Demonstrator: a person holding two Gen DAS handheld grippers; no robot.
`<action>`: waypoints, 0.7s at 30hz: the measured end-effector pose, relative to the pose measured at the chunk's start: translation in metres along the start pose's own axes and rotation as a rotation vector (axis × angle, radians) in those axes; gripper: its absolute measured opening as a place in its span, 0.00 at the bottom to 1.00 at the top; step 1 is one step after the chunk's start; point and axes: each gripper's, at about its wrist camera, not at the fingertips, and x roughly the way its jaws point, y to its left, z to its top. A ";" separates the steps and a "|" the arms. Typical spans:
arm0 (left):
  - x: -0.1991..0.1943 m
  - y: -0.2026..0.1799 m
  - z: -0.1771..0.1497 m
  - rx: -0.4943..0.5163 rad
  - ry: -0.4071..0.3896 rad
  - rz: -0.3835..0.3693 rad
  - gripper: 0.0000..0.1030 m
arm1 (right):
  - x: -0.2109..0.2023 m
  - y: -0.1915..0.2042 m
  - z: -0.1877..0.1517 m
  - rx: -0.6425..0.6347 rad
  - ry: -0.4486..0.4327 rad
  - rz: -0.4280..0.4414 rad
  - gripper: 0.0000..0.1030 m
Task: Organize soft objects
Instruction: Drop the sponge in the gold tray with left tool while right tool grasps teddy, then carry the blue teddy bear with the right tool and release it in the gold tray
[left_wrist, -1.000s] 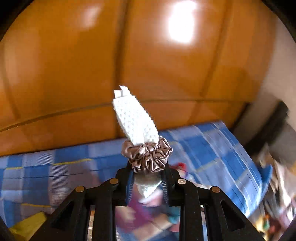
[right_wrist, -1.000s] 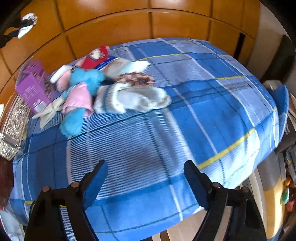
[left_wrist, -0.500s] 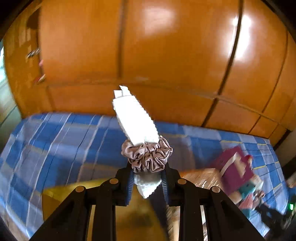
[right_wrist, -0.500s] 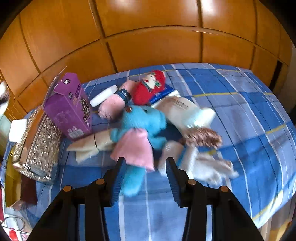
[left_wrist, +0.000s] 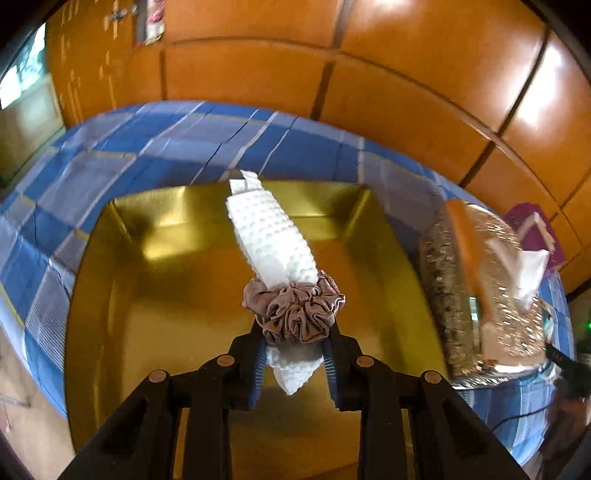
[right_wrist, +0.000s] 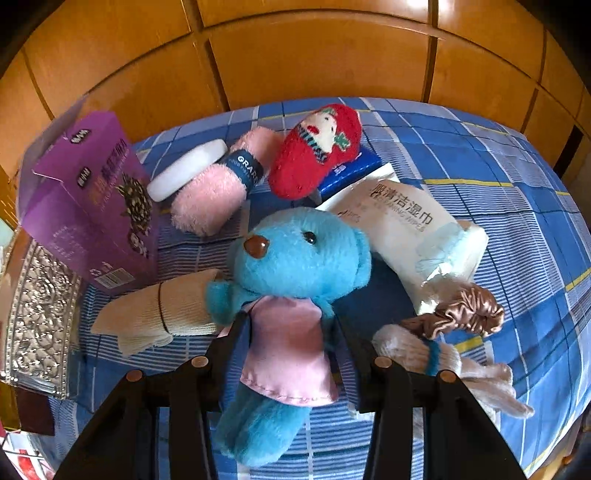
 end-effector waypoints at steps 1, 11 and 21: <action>0.005 0.001 -0.001 -0.004 0.011 0.013 0.30 | 0.001 0.001 0.001 -0.004 0.003 -0.003 0.44; 0.008 0.007 -0.003 -0.027 -0.041 0.073 0.65 | 0.005 0.006 0.002 -0.065 0.032 -0.017 0.34; -0.029 0.010 -0.018 0.018 -0.152 0.113 0.79 | -0.040 0.019 0.018 -0.106 -0.048 0.010 0.28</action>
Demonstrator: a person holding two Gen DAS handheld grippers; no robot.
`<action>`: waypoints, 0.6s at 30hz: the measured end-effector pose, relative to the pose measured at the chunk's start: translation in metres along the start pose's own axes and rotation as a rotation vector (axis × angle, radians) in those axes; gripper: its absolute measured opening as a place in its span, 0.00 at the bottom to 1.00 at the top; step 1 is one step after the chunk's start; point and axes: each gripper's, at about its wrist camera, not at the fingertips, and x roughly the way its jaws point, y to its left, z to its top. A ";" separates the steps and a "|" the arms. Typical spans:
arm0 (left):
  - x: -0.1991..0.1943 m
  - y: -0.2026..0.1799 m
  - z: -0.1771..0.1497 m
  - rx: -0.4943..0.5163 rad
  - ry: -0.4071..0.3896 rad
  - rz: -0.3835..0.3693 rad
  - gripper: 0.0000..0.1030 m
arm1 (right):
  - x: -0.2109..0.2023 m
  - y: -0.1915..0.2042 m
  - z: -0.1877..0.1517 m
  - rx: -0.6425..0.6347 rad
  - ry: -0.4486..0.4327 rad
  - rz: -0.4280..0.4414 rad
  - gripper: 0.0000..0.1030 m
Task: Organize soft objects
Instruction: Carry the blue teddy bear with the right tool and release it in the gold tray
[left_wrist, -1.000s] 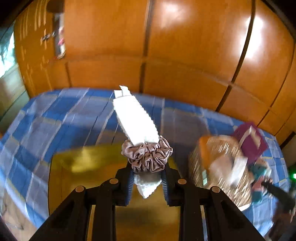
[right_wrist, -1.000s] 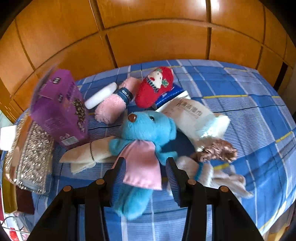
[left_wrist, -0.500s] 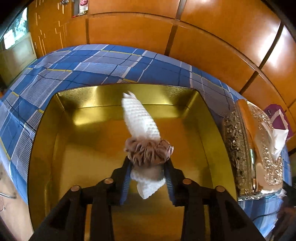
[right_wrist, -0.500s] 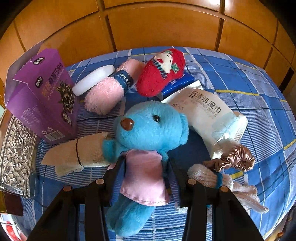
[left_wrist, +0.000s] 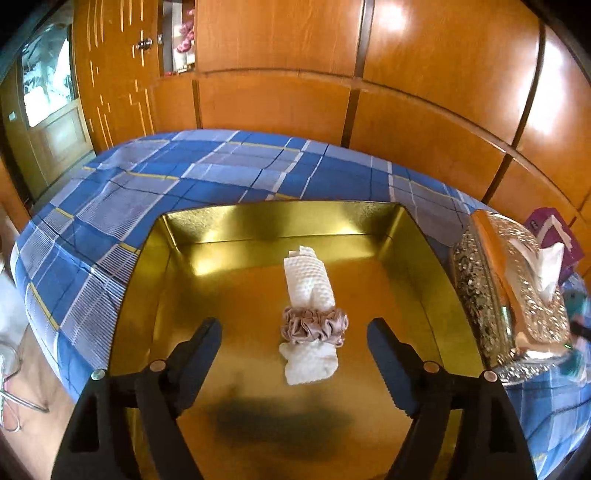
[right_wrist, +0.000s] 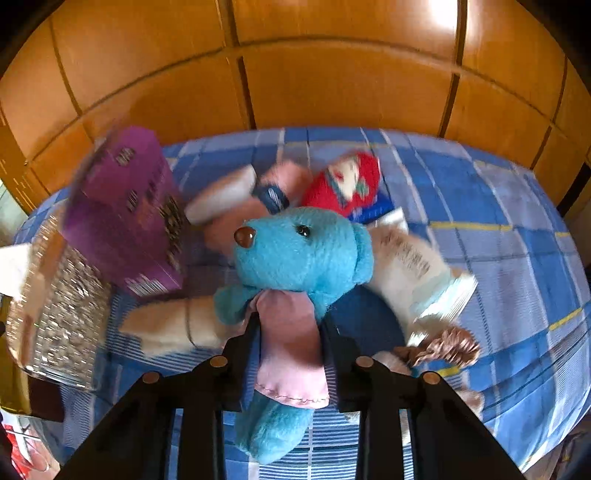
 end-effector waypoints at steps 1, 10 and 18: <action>-0.003 0.000 -0.001 0.001 -0.005 -0.004 0.79 | -0.005 0.002 0.004 -0.009 -0.008 -0.001 0.28; -0.026 -0.007 -0.010 0.002 -0.031 -0.061 0.79 | -0.031 0.030 0.059 -0.113 -0.084 -0.080 0.28; -0.037 -0.007 -0.019 0.009 -0.038 -0.086 0.79 | -0.035 0.082 0.123 -0.223 -0.161 -0.155 0.28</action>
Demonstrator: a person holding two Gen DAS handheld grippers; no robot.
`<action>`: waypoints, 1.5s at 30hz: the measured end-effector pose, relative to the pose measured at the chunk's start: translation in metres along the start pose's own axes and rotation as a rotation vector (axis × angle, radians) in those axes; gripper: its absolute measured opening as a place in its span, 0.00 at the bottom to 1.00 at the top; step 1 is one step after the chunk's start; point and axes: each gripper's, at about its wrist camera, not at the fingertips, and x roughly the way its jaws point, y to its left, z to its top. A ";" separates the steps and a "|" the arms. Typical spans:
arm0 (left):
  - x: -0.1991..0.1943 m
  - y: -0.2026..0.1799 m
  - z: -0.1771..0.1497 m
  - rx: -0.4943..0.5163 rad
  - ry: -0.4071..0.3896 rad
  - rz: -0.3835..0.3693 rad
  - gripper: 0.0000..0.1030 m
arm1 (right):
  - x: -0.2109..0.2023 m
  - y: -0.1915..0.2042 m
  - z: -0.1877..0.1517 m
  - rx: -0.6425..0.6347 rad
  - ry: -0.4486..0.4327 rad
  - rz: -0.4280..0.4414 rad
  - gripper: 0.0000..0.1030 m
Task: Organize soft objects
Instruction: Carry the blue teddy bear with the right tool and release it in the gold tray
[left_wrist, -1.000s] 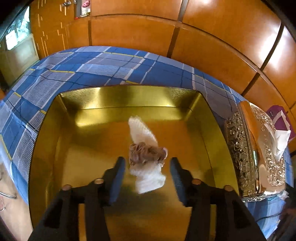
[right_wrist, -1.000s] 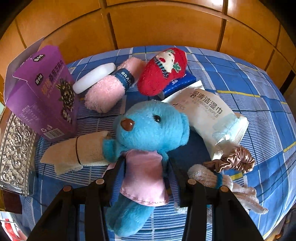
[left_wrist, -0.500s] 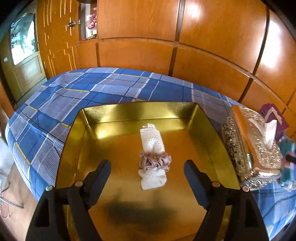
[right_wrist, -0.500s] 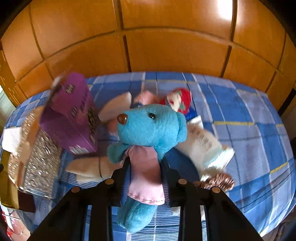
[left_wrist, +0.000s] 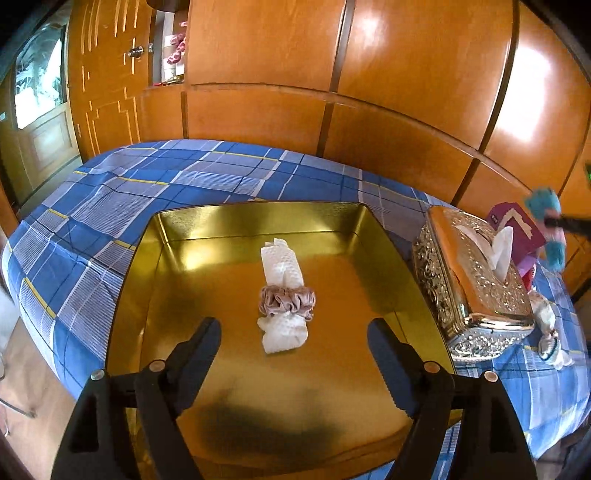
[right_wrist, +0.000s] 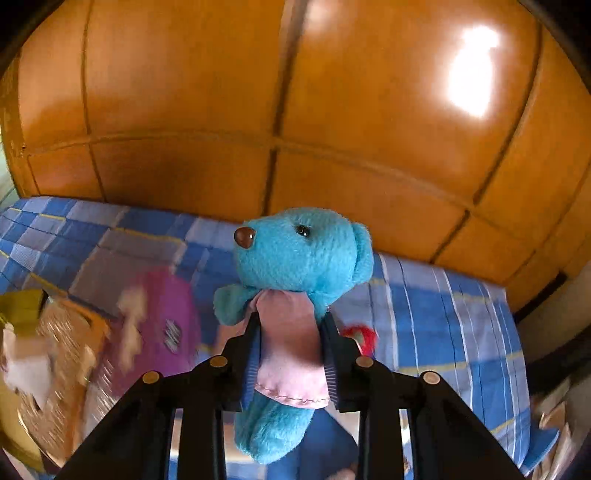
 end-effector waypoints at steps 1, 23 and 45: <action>-0.001 0.000 -0.001 0.001 0.000 -0.004 0.80 | -0.002 0.007 0.007 -0.018 -0.020 0.018 0.28; -0.020 0.044 -0.008 -0.085 -0.037 0.090 0.79 | -0.105 0.254 -0.066 -0.553 -0.001 0.650 0.29; -0.023 0.039 -0.013 -0.056 -0.060 0.087 0.80 | -0.047 0.282 -0.052 -0.292 -0.027 0.472 0.53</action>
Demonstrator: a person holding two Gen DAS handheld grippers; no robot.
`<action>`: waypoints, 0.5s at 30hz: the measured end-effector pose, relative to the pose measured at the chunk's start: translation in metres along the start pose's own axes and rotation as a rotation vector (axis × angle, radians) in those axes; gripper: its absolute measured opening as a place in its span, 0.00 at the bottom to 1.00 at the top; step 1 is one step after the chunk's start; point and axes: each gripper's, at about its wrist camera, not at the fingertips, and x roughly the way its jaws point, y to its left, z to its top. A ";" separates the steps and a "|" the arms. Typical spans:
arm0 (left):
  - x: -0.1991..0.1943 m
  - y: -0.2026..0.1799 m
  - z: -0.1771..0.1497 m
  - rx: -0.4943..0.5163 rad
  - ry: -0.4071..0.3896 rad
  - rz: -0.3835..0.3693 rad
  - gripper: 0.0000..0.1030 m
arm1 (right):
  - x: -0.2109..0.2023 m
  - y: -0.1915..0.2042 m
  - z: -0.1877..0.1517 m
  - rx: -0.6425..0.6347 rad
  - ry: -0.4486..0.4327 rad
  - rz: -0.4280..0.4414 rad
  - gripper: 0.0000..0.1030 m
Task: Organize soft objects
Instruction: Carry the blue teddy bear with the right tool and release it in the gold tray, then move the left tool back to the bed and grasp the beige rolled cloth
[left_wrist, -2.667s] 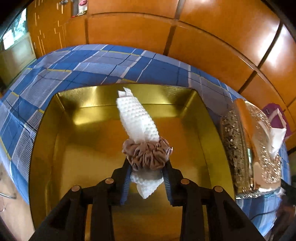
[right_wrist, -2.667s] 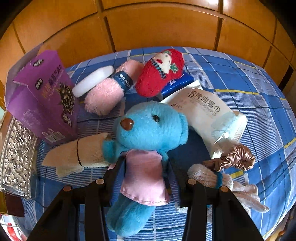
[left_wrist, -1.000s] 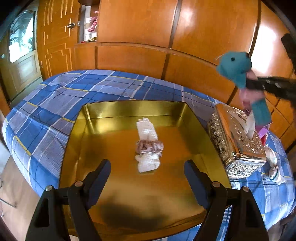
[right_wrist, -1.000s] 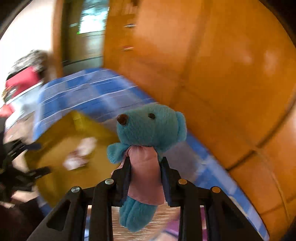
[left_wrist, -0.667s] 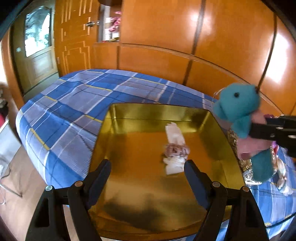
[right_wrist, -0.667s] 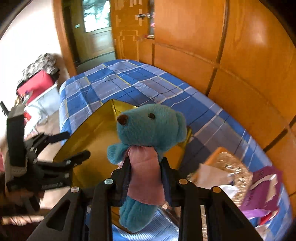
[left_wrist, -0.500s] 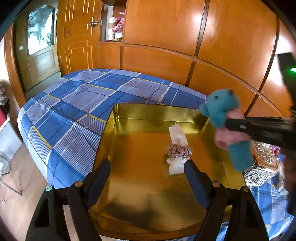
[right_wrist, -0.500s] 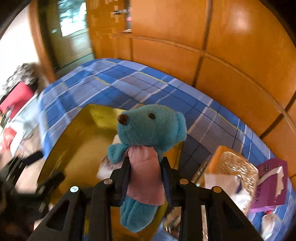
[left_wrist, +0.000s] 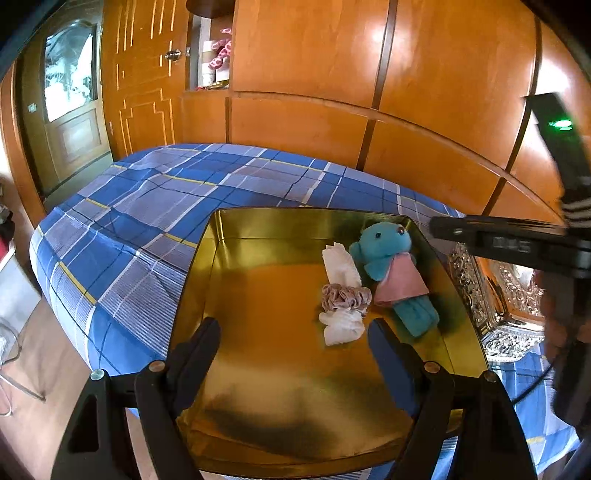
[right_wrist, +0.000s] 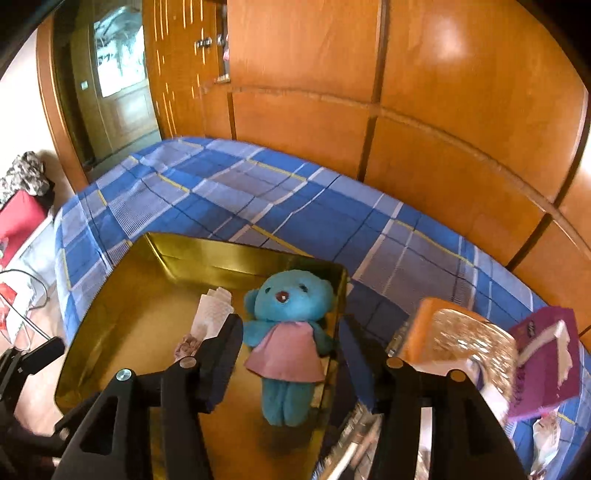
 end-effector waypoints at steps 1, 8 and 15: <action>-0.001 -0.001 0.000 0.006 -0.003 -0.001 0.80 | -0.009 -0.003 -0.004 0.007 -0.019 0.003 0.53; -0.009 -0.019 -0.001 0.060 -0.024 -0.010 0.80 | -0.058 -0.017 -0.036 0.008 -0.109 -0.016 0.54; -0.018 -0.039 -0.004 0.127 -0.040 -0.035 0.80 | -0.091 -0.028 -0.081 -0.008 -0.140 -0.032 0.55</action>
